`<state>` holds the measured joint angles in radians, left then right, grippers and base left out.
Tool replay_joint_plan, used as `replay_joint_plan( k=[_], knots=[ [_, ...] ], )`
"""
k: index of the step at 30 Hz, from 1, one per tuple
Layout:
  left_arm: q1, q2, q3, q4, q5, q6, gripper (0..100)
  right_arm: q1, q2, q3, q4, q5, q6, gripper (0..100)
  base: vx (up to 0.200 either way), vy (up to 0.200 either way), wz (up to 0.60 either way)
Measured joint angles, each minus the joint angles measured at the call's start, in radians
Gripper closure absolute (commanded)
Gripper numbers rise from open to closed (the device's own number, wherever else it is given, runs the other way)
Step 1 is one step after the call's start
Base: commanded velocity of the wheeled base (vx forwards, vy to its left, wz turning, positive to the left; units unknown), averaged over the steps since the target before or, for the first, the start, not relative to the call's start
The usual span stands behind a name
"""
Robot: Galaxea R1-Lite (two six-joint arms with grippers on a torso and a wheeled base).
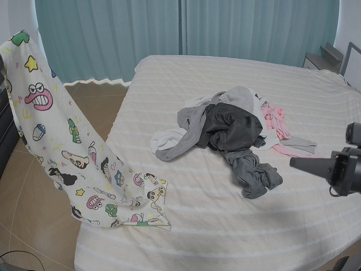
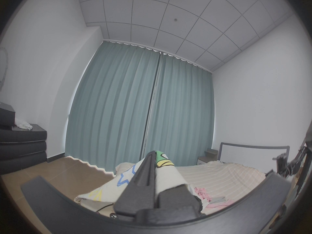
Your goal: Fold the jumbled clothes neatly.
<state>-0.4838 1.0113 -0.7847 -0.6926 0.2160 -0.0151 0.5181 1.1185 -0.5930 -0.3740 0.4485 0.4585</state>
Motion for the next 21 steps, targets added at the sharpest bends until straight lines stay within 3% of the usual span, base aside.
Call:
replay_joint_plan(
  k=[6,12,15,21],
  knots=[
    [-0.076,0.075,-0.105,0.035,0.048,0.002,100,0.063,0.089,0.011,-0.004,0.0,-0.003,100,0.0,0.0,0.0],
    [-0.103,0.155,-0.247,0.077,0.071,-0.055,100,0.103,0.174,0.011,-0.016,-0.016,-0.004,100,0.0,0.0,0.0],
    [-0.118,0.19,-0.338,0.163,0.088,-0.134,100,0.136,0.223,0.008,-0.053,-0.041,-0.004,100,0.0,0.0,0.0],
    [-0.146,0.242,-0.514,0.384,0.104,-0.409,100,0.23,0.334,-0.009,-0.149,-0.109,-0.004,100,0.0,0.0,0.0]
  ],
)
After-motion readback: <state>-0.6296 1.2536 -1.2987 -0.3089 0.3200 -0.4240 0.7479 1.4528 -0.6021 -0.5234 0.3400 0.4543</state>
